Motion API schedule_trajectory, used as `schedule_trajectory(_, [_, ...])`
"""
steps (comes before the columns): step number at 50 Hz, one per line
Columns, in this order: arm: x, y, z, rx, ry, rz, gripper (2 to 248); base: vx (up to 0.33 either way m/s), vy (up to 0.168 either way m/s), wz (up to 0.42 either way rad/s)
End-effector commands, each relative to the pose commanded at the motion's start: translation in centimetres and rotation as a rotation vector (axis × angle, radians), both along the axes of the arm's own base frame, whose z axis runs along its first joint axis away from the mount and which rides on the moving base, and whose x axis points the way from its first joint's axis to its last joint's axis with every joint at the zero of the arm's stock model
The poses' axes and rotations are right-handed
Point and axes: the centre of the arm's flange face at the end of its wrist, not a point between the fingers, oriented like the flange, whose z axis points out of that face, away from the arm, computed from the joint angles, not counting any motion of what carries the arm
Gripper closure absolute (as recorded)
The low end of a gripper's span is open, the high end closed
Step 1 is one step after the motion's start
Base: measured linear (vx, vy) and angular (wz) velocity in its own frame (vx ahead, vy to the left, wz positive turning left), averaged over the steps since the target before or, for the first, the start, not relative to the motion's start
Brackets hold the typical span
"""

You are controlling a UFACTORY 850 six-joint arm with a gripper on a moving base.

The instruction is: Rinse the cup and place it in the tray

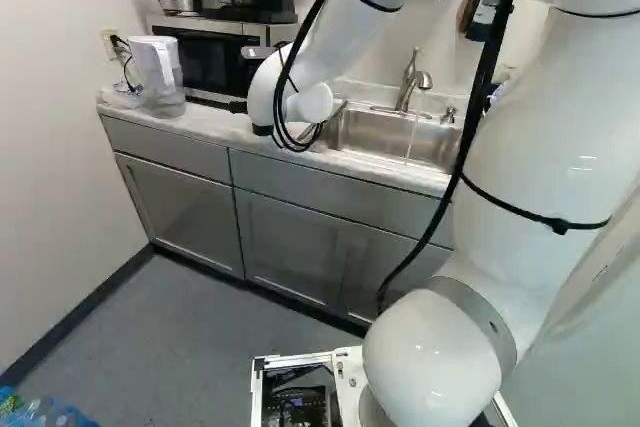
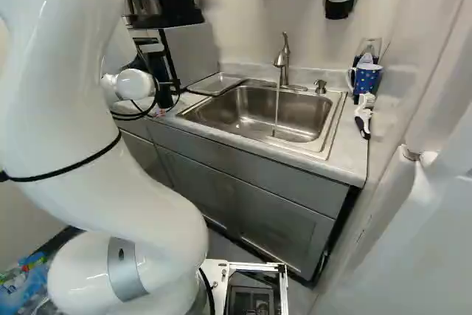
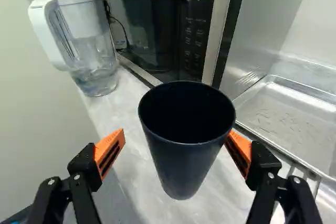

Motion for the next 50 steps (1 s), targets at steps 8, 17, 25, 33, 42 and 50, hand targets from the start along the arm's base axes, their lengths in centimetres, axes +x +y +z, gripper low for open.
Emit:
schedule_trajectory(8, [0.0, 0.0, 0.0, 0.0, 0.0, 0.0, 3, 0.0, 0.0, 0.0])
schedule_trajectory(17, [0.0, 0.0, 0.0, 0.0, 0.0, 0.0, 3, 0.0, 0.0, 0.0])
schedule_trajectory(25, [0.0, 0.0, 0.0, 0.0, 0.0, 0.0, 57, 0.0, 0.0, 0.0])
schedule_trajectory(33, [0.0, 0.0, 0.0, 0.0, 0.0, 0.0, 96, 0.0, 0.0, 0.0])
schedule_trajectory(42, [0.0, 0.0, 0.0, 0.0, 0.0, 0.0, 124, 0.0, 0.0, 0.0])
schedule_trajectory(50, [-0.03, -0.01, 0.25, 0.002, -0.005, 0.0, 124, 0.0, 0.0, 0.0])
